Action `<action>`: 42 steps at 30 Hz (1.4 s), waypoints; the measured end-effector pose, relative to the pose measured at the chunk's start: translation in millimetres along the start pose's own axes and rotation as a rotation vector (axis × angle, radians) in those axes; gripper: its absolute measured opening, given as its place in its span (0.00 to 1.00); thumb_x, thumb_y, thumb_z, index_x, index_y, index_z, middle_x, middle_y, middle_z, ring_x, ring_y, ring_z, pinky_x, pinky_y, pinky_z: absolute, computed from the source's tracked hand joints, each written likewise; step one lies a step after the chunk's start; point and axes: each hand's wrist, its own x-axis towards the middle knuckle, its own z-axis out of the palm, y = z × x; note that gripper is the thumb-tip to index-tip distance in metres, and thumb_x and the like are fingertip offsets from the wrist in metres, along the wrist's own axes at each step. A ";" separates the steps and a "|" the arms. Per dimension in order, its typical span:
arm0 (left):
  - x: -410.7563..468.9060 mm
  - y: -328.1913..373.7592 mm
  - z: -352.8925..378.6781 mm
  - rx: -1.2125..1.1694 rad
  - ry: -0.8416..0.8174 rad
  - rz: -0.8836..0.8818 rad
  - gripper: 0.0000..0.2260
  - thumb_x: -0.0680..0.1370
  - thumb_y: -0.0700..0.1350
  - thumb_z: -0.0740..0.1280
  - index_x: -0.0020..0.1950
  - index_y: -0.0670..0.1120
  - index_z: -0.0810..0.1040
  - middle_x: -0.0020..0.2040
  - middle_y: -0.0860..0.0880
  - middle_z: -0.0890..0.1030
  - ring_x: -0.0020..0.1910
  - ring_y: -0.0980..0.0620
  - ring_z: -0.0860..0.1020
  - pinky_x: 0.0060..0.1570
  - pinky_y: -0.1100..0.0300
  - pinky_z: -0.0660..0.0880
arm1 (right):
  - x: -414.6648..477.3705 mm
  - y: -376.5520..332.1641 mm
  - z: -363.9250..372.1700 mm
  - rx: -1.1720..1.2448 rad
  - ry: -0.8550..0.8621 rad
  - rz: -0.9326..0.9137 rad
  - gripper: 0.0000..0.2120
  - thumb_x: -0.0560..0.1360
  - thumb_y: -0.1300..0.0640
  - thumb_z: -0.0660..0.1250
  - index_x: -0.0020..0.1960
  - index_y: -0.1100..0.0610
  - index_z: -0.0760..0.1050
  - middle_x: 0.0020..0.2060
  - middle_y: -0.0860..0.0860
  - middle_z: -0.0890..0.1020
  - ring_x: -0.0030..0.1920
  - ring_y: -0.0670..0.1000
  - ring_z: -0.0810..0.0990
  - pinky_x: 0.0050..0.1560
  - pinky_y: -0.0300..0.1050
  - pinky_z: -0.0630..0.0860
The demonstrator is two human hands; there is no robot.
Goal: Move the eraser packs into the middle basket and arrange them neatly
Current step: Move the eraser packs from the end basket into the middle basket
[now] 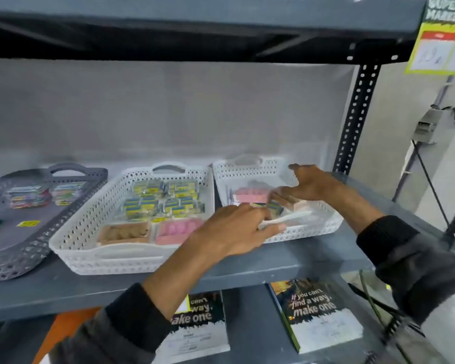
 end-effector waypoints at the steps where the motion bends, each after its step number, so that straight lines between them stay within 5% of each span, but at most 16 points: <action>1: 0.0 1.1 2.3 0.070 -0.036 0.001 0.23 0.81 0.63 0.50 0.64 0.50 0.73 0.62 0.40 0.79 0.58 0.37 0.77 0.54 0.47 0.74 | 0.9 4.0 1.5 -0.033 -0.052 0.030 0.41 0.71 0.36 0.66 0.74 0.60 0.63 0.69 0.59 0.74 0.68 0.60 0.73 0.64 0.51 0.72; 8: -0.5 2.4 8.7 0.177 -0.013 0.025 0.16 0.84 0.55 0.51 0.62 0.47 0.70 0.56 0.38 0.80 0.54 0.34 0.76 0.52 0.45 0.73 | -0.1 11.1 16.3 -0.084 -0.106 0.028 0.48 0.55 0.30 0.59 0.65 0.62 0.73 0.61 0.58 0.79 0.61 0.59 0.77 0.61 0.51 0.75; 10: -1.4 2.1 9.0 0.183 -0.018 0.014 0.16 0.84 0.55 0.51 0.63 0.47 0.70 0.56 0.38 0.80 0.54 0.34 0.76 0.52 0.45 0.73 | -3.5 9.2 17.5 -0.087 -0.130 0.043 0.38 0.61 0.34 0.61 0.60 0.60 0.74 0.57 0.58 0.81 0.58 0.59 0.78 0.58 0.49 0.75; 16: -4.3 -1.7 7.8 0.161 0.023 0.049 0.17 0.83 0.56 0.53 0.65 0.49 0.70 0.61 0.44 0.80 0.57 0.38 0.77 0.56 0.48 0.71 | -1.0 10.8 15.2 0.068 0.006 0.110 0.26 0.72 0.37 0.62 0.51 0.60 0.73 0.54 0.60 0.81 0.57 0.60 0.78 0.52 0.46 0.72; 18: -8.1 -4.7 2.0 0.127 0.096 0.054 0.19 0.83 0.57 0.54 0.69 0.50 0.69 0.66 0.48 0.78 0.61 0.44 0.77 0.60 0.49 0.70 | -3.1 9.2 4.8 0.120 0.058 0.140 0.24 0.71 0.43 0.66 0.56 0.62 0.74 0.58 0.62 0.80 0.59 0.61 0.78 0.51 0.46 0.71; 21: -21.4 -17.6 -10.4 0.106 0.216 0.025 0.21 0.82 0.58 0.54 0.70 0.50 0.70 0.65 0.49 0.79 0.61 0.46 0.77 0.61 0.50 0.71 | 0.0 -1.0 -6.3 0.154 0.115 0.034 0.35 0.63 0.40 0.68 0.62 0.63 0.73 0.61 0.61 0.80 0.60 0.60 0.80 0.57 0.48 0.76; 25: -52.0 -49.5 -21.7 0.084 0.306 -0.029 0.21 0.82 0.61 0.53 0.63 0.50 0.75 0.58 0.50 0.82 0.57 0.47 0.79 0.55 0.52 0.73 | -8.0 -53.9 -15.1 0.233 0.082 -0.122 0.39 0.68 0.49 0.74 0.74 0.60 0.64 0.59 0.57 0.83 0.66 0.56 0.77 0.59 0.37 0.67; 30: -106.4 -78.7 -26.3 0.060 0.365 -0.127 0.21 0.79 0.64 0.55 0.56 0.52 0.79 0.51 0.53 0.84 0.50 0.49 0.81 0.44 0.58 0.70 | -20.7 -136.0 -5.5 0.293 0.010 -0.373 0.39 0.67 0.52 0.77 0.74 0.54 0.64 0.58 0.56 0.84 0.59 0.54 0.81 0.58 0.36 0.69; 34: -148.5 -103.8 -29.9 0.018 0.382 -0.259 0.22 0.79 0.66 0.54 0.48 0.53 0.80 0.45 0.55 0.84 0.45 0.52 0.81 0.41 0.58 0.70 | -27.7 -193.2 18.0 0.337 -0.090 -0.548 0.40 0.65 0.51 0.77 0.73 0.49 0.64 0.57 0.51 0.84 0.58 0.50 0.81 0.63 0.44 0.74; 39: -186.2 -135.4 -26.4 -0.020 0.493 -0.399 0.23 0.79 0.67 0.51 0.33 0.53 0.70 0.28 0.53 0.74 0.33 0.50 0.78 0.35 0.56 0.71 | -31.7 -238.0 49.9 0.288 -0.228 -0.670 0.43 0.66 0.51 0.77 0.76 0.49 0.59 0.60 0.52 0.82 0.63 0.49 0.79 0.62 0.43 0.74; 42: -192.9 -142.7 -16.2 -0.044 0.558 -0.365 0.22 0.81 0.63 0.51 0.35 0.54 0.73 0.28 0.53 0.75 0.32 0.50 0.76 0.40 0.53 0.71 | -31.0 -251.2 63.3 0.281 -0.293 -0.697 0.43 0.67 0.54 0.77 0.76 0.50 0.58 0.58 0.52 0.84 0.57 0.50 0.81 0.57 0.40 0.74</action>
